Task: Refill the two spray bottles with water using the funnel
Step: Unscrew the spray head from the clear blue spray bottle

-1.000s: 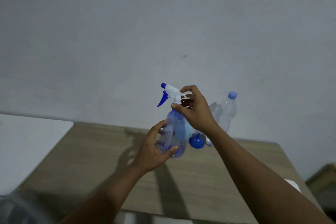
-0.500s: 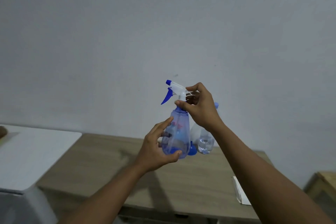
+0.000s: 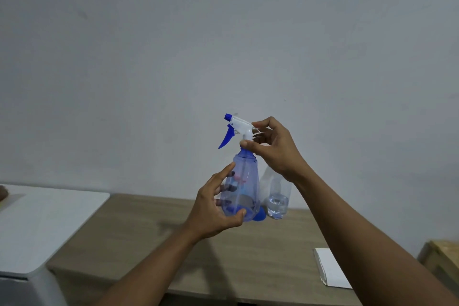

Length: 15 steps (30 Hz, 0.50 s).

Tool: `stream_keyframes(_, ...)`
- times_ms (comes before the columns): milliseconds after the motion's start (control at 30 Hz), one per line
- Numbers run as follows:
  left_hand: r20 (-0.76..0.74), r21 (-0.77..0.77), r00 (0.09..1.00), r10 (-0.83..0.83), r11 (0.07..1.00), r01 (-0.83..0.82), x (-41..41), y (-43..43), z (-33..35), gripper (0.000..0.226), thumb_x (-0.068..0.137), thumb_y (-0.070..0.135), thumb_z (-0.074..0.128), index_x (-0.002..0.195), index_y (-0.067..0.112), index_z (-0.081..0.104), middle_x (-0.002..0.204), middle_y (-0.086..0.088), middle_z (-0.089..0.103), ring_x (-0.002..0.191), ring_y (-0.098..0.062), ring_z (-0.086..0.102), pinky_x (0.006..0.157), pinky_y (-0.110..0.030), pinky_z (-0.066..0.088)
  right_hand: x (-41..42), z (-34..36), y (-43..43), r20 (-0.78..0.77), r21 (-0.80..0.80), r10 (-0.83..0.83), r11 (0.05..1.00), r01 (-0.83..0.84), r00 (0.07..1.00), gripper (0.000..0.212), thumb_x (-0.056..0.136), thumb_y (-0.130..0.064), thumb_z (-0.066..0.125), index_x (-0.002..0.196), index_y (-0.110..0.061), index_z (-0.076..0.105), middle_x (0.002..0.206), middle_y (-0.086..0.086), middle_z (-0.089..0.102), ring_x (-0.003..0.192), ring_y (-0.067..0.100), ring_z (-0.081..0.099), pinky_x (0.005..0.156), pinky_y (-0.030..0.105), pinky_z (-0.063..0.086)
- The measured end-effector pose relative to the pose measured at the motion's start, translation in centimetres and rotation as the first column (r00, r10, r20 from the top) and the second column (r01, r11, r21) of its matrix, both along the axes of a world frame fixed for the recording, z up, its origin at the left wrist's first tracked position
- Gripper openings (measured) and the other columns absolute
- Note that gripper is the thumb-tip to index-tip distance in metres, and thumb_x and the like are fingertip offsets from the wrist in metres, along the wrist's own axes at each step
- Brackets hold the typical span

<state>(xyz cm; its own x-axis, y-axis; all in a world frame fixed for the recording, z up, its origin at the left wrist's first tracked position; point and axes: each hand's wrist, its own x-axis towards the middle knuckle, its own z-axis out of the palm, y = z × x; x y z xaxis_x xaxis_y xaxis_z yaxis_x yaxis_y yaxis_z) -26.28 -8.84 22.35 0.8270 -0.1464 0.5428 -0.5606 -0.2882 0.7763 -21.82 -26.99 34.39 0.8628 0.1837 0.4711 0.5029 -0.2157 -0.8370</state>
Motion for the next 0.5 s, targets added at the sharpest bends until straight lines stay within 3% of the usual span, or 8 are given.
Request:
stream_keyframes(233, -0.011, 0.009, 1.000, -0.003, 1.000, 0.003, 0.7, 0.0, 0.0, 0.096, 0.063, 0.035, 0.087, 0.143, 0.041, 0.036, 0.138, 0.014, 0.053, 0.119, -0.015, 0.061, 0.082, -0.038, 0.062, 0.7, 0.1, -0.2, -0.005, 0.009, 0.007, 1.000, -0.007, 1.000, 0.038, 0.084, -0.007, 0.078, 0.115, -0.011, 0.056, 0.107, 0.007, 0.071, 0.082, 0.013, 0.072, 0.074, 0.024, 0.058)
stream_keyframes(367, -0.020, 0.009, 1.000, -0.005, 1.000, 0.006, 1.1, 0.1, -0.1, 0.096, 0.063, 0.034, 0.087, 0.143, 0.041, 0.036, 0.138, 0.011, 0.054, 0.119, -0.016, 0.061, 0.083, -0.038, 0.062, 1.0, 0.0, 0.2, 0.029, -0.017, -0.036, 0.999, 0.037, 0.999, 0.044, 0.079, -0.019, 0.085, 0.112, -0.015, 0.057, 0.108, 0.002, 0.071, 0.084, 0.015, 0.072, 0.074, 0.025, 0.060)
stream_keyframes(500, -0.018, 0.000, 1.000, -0.005, 1.000, 0.005, 1.3, 0.3, -0.2, 0.094, 0.063, 0.033, 0.087, 0.142, 0.041, 0.037, 0.138, 0.014, 0.053, 0.120, -0.015, 0.060, 0.082, -0.036, 0.062, 1.4, -0.2, 0.4, 0.022, -0.014, -0.031, 0.999, 0.032, 0.999, 0.042, 0.081, -0.009, 0.081, 0.115, -0.012, 0.057, 0.108, 0.001, 0.070, 0.086, 0.016, 0.073, 0.074, 0.022, 0.059)
